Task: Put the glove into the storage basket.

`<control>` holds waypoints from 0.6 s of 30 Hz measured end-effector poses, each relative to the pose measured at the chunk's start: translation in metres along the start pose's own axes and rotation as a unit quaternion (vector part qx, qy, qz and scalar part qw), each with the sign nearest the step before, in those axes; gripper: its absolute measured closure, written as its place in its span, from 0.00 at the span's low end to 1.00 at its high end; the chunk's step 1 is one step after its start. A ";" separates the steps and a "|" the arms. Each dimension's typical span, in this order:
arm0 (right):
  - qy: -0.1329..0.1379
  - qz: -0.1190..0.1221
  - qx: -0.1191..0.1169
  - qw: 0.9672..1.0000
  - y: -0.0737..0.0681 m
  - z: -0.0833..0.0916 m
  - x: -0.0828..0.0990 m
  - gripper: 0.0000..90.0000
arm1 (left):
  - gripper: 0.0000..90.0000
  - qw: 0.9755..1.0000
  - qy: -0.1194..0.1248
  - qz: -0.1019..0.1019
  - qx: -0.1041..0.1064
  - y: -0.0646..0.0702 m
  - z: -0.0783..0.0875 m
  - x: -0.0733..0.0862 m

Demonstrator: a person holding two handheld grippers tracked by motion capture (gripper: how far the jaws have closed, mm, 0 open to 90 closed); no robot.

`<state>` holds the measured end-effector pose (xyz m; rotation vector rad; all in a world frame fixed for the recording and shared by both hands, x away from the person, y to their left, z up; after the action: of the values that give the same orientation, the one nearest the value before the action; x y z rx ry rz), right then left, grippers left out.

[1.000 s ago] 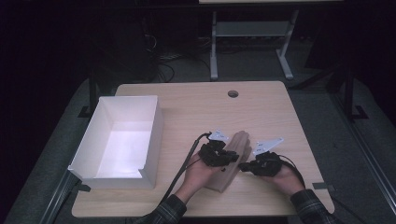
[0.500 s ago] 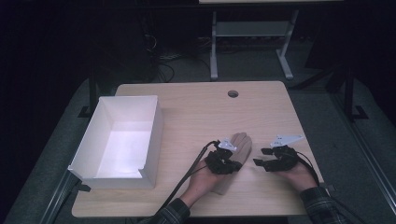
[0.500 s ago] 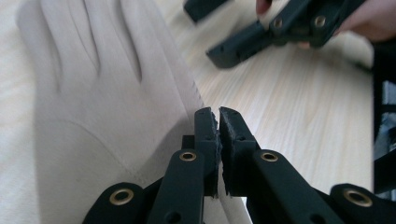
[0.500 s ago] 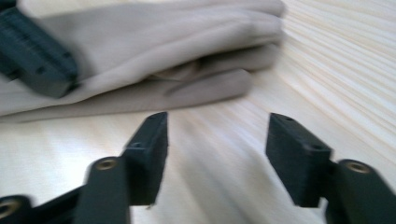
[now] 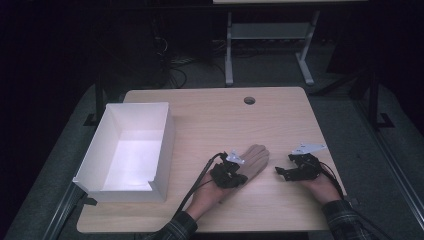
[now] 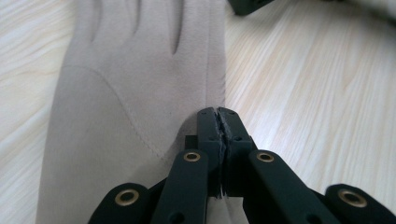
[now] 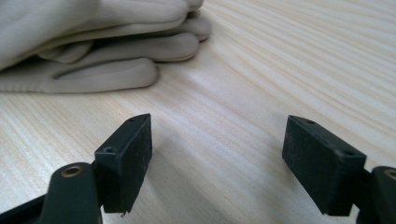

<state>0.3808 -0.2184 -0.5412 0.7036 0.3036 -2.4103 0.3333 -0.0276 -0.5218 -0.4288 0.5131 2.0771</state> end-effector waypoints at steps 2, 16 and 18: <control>0.002 0.003 0.002 1.000 0.001 0.000 0.000 0.26 | 0.98 1.000 -0.009 -0.007 -0.009 -0.003 0.004 0.005; 0.017 0.009 -0.002 1.000 0.000 -0.004 0.000 0.18 | 0.81 1.000 -0.006 -0.022 -0.006 -0.005 0.021 0.008; 0.017 0.009 -0.002 1.000 0.000 -0.004 0.000 0.18 | 0.73 1.000 0.000 -0.024 -0.005 -0.006 0.025 0.005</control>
<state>0.3827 -0.2168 -0.5440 0.7427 0.3153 -2.3814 0.3335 -0.0077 -0.5040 -0.4440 0.4879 2.0337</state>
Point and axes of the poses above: each handheld gripper's, and its own axes: z roughly backward along the jaws, x roughly out of its underside, y roughly to its right, the point moved 9 cm from there along -z, roughly forward along the jaws, and after that the axes turned 11 degrees about -y, right-handed, at the moved point
